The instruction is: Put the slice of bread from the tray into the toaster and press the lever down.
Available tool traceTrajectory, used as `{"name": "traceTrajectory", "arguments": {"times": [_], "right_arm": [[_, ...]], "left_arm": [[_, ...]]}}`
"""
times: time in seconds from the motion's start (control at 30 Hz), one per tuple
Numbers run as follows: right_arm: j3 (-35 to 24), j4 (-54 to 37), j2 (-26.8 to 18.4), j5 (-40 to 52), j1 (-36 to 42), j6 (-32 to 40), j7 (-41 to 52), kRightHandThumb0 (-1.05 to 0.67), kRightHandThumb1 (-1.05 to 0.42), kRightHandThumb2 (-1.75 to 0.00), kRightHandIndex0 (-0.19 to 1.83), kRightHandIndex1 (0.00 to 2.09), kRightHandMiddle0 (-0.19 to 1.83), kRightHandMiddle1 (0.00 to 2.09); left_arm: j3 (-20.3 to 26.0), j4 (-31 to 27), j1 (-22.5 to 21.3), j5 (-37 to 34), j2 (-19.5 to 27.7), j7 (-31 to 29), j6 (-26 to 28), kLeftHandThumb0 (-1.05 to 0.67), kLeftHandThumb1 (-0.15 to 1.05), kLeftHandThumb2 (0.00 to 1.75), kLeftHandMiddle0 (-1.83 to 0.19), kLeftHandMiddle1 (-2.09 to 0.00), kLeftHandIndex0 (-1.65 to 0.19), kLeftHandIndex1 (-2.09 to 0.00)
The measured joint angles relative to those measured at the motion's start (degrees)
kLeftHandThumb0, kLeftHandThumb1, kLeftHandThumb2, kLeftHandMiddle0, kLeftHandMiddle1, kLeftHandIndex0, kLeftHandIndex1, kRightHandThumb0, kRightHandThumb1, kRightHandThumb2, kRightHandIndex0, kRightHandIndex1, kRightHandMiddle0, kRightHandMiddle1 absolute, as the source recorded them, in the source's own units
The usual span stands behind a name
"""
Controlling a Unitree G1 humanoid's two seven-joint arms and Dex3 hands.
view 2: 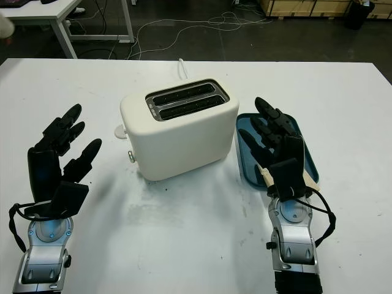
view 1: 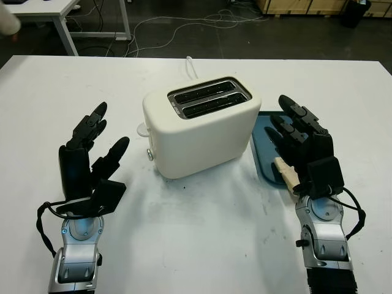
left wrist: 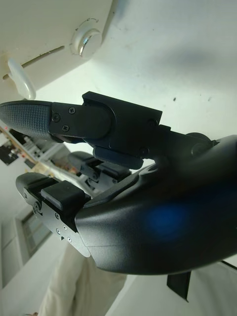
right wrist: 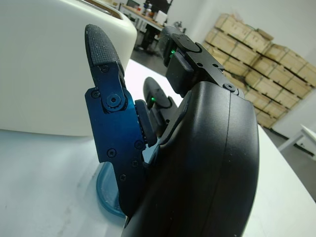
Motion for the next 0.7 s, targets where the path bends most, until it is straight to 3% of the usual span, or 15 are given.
{"name": "traceTrajectory", "arguments": {"times": [0.47, 0.7], "right_arm": [[0.69, -0.46, -0.96, -0.69, 0.02, 0.1, 1.06, -0.61, -0.91, 0.0, 0.58, 0.0, 0.51, 0.0], [0.76, -4.53, -7.84, -8.44, 2.16, -0.93, 2.48, -0.59, -0.89, 0.0, 0.61, 0.02, 0.55, 0.02]], "left_arm": [[-0.13, 0.0, -0.01, -0.37, 0.07, -0.82, 0.0, -0.74, 0.92, 0.22, -0.7, -0.04, -0.59, -0.01], [-0.4, 0.29, -0.03, -0.28, 0.0, -0.71, -0.2, -0.75, 0.92, 0.22, -0.7, -0.04, -0.59, 0.0]]}}
